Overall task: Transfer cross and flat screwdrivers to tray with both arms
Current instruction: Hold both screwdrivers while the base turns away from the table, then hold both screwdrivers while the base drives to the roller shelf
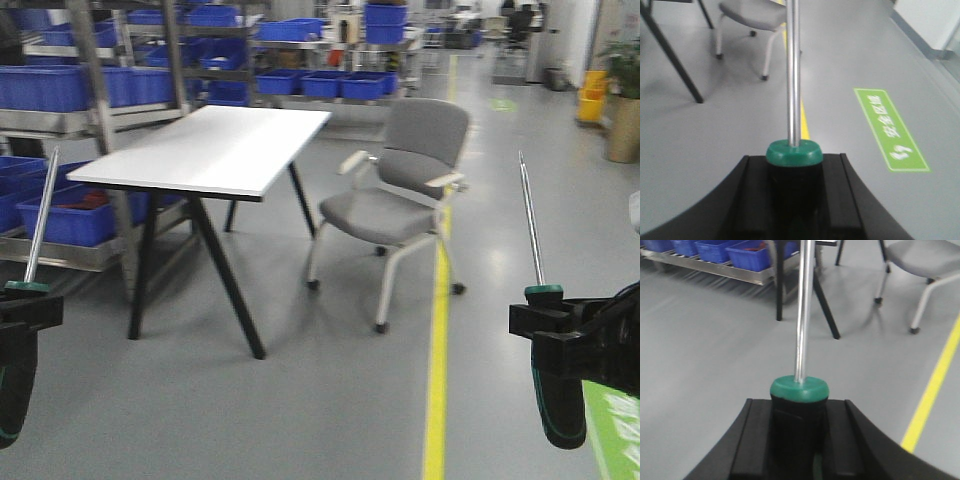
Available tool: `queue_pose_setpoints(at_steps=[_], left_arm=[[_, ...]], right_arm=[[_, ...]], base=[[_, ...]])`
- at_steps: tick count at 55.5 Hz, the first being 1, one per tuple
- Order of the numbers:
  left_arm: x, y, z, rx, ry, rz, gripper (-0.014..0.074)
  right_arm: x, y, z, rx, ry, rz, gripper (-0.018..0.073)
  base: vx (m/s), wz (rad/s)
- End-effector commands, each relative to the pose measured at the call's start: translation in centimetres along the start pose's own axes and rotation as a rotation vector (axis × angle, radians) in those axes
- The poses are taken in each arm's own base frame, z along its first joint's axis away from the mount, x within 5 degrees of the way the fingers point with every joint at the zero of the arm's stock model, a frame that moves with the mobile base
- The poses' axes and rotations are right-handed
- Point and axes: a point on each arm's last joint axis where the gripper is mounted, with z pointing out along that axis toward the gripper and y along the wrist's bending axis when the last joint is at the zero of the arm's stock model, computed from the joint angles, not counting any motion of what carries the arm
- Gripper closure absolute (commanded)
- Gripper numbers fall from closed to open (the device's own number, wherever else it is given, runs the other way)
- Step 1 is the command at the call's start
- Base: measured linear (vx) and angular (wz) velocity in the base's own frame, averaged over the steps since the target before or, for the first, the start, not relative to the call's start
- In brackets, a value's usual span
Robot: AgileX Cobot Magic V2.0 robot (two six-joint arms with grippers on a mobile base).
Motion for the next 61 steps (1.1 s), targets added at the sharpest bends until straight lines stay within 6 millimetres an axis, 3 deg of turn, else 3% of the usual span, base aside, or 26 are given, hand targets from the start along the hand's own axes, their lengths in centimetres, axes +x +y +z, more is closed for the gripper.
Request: queue_pose_setpoints(at_steps=[1,61], left_arm=[[-1.61,-0.37,-0.97,0.002,-0.121,-0.023,0.0594],[-1.6,-0.37,-0.98,0.003,-0.121,-0.023,0.0594]], right_arm=[[-1.74,0.11,-0.95,0.01,-0.125,0.0,0.0567],[-1.61,0.12,-0.94,0.008,-0.111,-0.001,0.0567]], base=[[0.5,0.54],[0.53,0.57]])
